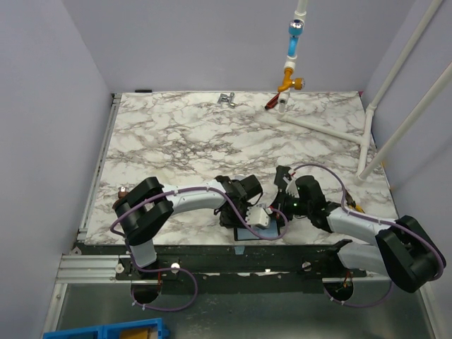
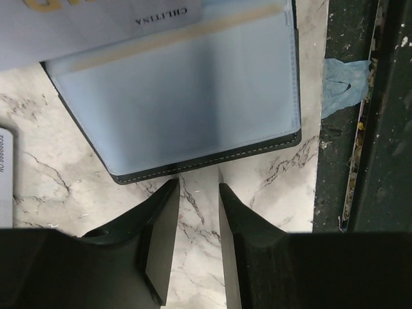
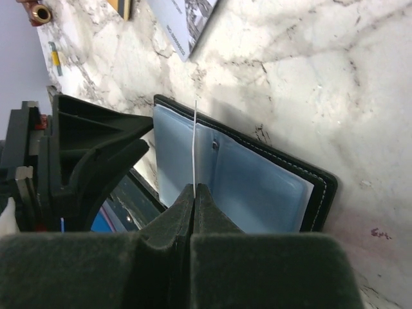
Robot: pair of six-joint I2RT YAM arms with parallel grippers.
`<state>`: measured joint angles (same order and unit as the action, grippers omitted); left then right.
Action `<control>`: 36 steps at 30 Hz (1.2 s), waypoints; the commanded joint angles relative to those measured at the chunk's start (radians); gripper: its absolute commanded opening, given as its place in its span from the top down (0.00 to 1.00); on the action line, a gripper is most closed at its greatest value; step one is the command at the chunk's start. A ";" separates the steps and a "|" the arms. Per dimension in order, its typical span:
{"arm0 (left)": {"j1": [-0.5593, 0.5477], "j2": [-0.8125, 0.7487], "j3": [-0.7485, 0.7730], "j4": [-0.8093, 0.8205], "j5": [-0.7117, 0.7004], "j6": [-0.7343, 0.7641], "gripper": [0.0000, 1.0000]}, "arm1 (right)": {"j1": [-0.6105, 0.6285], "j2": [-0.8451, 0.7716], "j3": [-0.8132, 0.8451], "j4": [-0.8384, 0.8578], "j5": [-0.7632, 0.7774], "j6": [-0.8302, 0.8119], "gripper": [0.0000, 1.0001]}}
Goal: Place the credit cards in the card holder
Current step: Insert the credit card into the card holder.
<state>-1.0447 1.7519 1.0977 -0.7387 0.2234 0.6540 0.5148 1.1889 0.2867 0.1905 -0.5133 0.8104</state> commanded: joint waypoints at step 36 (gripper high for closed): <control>-0.024 0.014 -0.032 0.065 -0.016 -0.053 0.77 | -0.008 0.071 -0.101 0.068 -0.115 0.033 0.99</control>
<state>-1.0561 1.7473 1.0893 -0.7193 0.2005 0.6106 0.5098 1.2442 0.2066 0.2771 -0.6147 0.8463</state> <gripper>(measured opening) 0.233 0.010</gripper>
